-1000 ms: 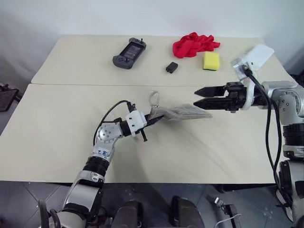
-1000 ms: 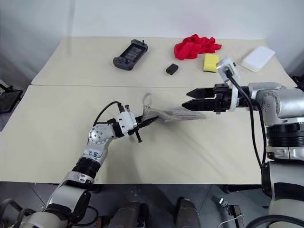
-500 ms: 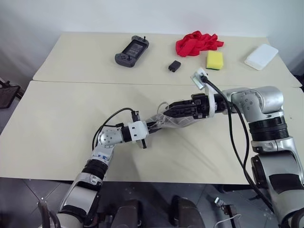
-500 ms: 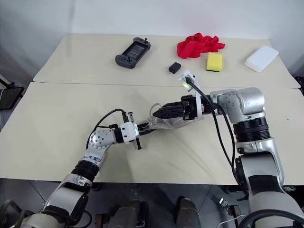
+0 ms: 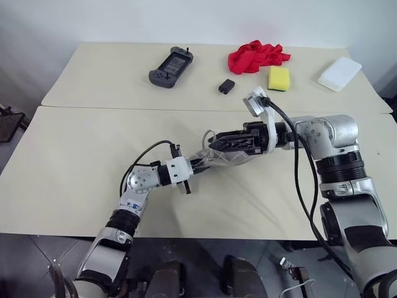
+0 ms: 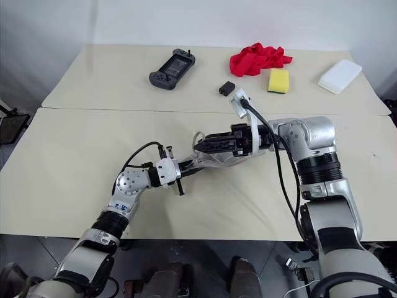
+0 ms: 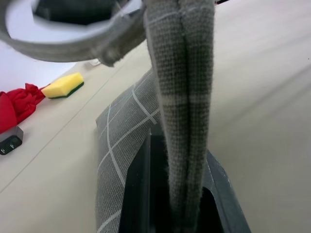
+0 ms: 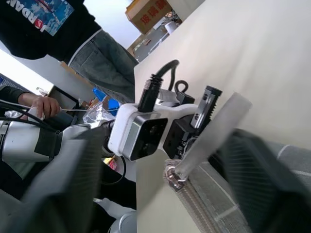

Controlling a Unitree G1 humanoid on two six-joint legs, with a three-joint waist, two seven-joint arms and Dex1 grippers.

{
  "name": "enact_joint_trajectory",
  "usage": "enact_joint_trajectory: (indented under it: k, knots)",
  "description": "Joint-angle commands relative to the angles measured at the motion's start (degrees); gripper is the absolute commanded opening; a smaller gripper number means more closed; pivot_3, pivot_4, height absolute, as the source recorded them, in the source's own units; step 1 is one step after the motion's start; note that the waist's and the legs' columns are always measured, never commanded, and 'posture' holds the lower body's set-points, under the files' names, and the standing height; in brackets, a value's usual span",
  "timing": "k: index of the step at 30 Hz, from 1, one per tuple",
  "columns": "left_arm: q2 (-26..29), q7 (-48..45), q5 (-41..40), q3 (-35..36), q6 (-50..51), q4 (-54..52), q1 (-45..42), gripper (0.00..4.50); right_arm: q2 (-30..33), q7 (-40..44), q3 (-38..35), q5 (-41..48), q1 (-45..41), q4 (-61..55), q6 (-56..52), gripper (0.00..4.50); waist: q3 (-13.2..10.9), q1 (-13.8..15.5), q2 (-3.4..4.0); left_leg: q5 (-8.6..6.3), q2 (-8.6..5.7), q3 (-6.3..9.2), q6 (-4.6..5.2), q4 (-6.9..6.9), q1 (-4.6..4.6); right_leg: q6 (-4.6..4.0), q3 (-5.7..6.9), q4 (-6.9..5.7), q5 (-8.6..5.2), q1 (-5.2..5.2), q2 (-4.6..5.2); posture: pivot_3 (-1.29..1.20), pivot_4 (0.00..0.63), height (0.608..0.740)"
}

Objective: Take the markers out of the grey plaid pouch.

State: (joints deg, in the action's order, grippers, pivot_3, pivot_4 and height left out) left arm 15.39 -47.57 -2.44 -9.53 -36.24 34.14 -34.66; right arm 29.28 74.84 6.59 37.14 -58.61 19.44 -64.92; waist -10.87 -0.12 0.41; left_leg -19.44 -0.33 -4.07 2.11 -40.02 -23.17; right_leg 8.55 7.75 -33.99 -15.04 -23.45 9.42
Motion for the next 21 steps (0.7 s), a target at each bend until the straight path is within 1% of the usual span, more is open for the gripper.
enact_joint_trajectory:
  k: [1,6,7,8,12,15,18,21]
  knots:
    - [0.23,-0.04,-1.53,0.71,0.53,-2.39,0.01,0.00,-1.26,0.98,-0.98,1.41,0.54,-1.93,1.77,2.19,0.00,-0.05,0.00,0.00,0.00,0.00,0.00,0.00,0.00,0.00,0.00,0.00,0.00,0.00,0.00,0.00,0.150,0.740]
    - [0.34,-0.31,-2.06,0.71,1.17,-2.63,-0.01,0.00,-2.78,0.50,-0.83,0.51,1.33,-1.37,3.87,0.42,0.00,0.01,0.00,0.00,0.00,-0.01,0.00,0.00,0.00,0.00,0.00,-0.01,0.00,0.00,0.00,0.00,0.150,0.740]
    - [0.43,-0.42,-2.16,0.76,1.31,-2.73,-0.02,0.00,-3.10,0.27,-0.78,0.40,1.46,-1.30,4.09,0.12,0.00,0.01,0.00,0.00,0.00,-0.01,0.00,-0.01,0.00,0.00,0.00,-0.02,0.00,0.00,0.00,0.00,0.150,0.740]
    - [0.51,-0.49,-2.24,0.78,1.42,-2.80,-0.03,0.00,-3.32,0.09,-0.76,0.32,1.53,-1.24,4.25,0.01,0.00,-0.01,0.00,0.00,-0.01,-0.01,0.00,-0.01,0.00,0.00,0.00,-0.01,0.00,0.00,0.00,0.00,0.150,0.740]
    - [0.77,-1.21,-3.16,0.72,2.27,-3.62,0.42,0.00,-3.85,-1.03,-1.70,0.25,2.13,-1.49,5.89,0.01,0.00,-0.04,0.00,0.00,0.00,-0.01,0.00,-0.01,0.00,0.00,0.00,-0.02,0.00,0.00,0.00,0.00,0.150,0.740]
    - [0.56,-3.63,-7.57,1.54,7.10,-6.77,1.68,0.00,-1.47,-0.54,-4.92,1.60,3.42,-2.52,7.16,0.01,0.00,0.08,0.00,0.00,-0.01,0.00,0.00,-0.02,0.00,0.00,0.00,-0.04,0.00,0.00,0.00,0.00,0.150,0.740]
    - [0.42,-6.14,-14.50,3.12,17.63,-11.95,3.20,0.00,1.80,-0.95,-8.97,2.11,3.67,-1.33,8.09,0.01,0.00,0.13,0.00,0.00,-0.01,0.03,0.00,-0.03,-0.01,0.00,-0.01,-0.04,0.00,0.01,0.01,0.00,0.150,0.740]
    - [1.75,-8.83,-22.25,4.42,32.43,-18.10,5.29,0.00,6.06,-2.67,-13.44,2.12,2.68,1.86,7.97,0.01,0.00,0.01,0.00,0.00,0.01,0.09,0.00,-0.04,0.00,0.00,-0.02,-0.04,0.00,0.01,0.00,0.00,0.150,0.740]
